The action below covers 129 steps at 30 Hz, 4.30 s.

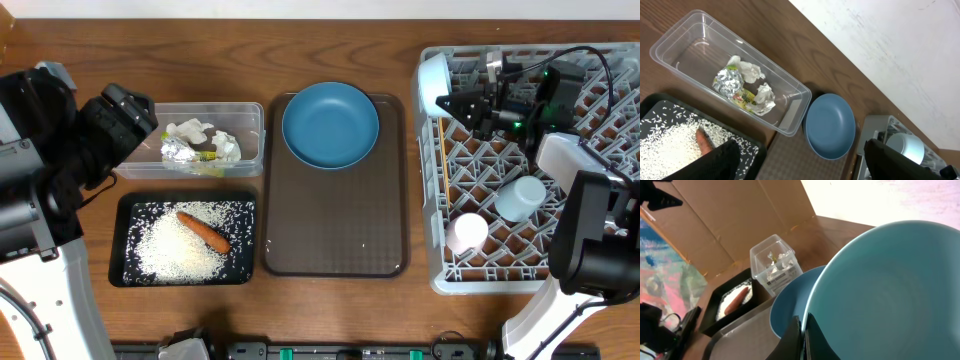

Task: Sort waste into correct bins and load items into the dishwasher rack
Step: 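Lower the bowl upside down into the rack's upper left area, then open the right gripper and raise it away from the bowl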

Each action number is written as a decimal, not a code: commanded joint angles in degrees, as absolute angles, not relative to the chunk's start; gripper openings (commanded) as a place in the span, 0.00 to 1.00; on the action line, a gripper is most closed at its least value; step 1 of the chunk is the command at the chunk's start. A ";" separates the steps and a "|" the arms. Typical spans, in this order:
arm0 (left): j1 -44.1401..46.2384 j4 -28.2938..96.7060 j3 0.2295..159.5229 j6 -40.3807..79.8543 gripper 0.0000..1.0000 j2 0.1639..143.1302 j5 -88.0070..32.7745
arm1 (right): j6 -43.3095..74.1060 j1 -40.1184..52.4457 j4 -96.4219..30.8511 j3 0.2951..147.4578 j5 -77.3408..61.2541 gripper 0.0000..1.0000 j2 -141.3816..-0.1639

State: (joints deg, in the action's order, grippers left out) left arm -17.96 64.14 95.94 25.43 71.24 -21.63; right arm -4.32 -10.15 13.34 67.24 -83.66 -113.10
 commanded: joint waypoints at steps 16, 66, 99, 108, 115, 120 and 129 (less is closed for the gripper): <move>-18.20 64.27 96.23 24.64 0.82 71.16 -21.12 | 22.68 -18.35 25.89 67.66 -79.46 0.01 -113.60; -18.20 64.27 96.23 24.64 0.82 71.16 -21.12 | 56.31 -15.33 45.36 62.67 -70.50 0.01 -113.60; -18.20 64.27 96.23 24.64 0.82 71.16 -21.15 | 59.35 -30.81 41.58 61.95 -86.46 0.56 -113.58; -18.20 64.27 96.23 24.64 0.82 71.18 -21.12 | 61.82 -33.61 45.21 61.95 -87.66 0.62 -113.58; -18.20 64.27 96.23 24.64 0.82 71.18 -21.12 | 83.57 -33.56 71.75 62.08 -89.10 0.43 -113.58; -18.20 64.27 96.23 24.64 0.82 71.16 -21.12 | 99.63 -32.23 90.06 65.41 -89.25 0.36 -113.58; -18.20 64.27 96.23 24.64 0.82 71.16 -21.15 | 106.02 -27.35 85.69 74.83 -88.27 0.36 -113.56</move>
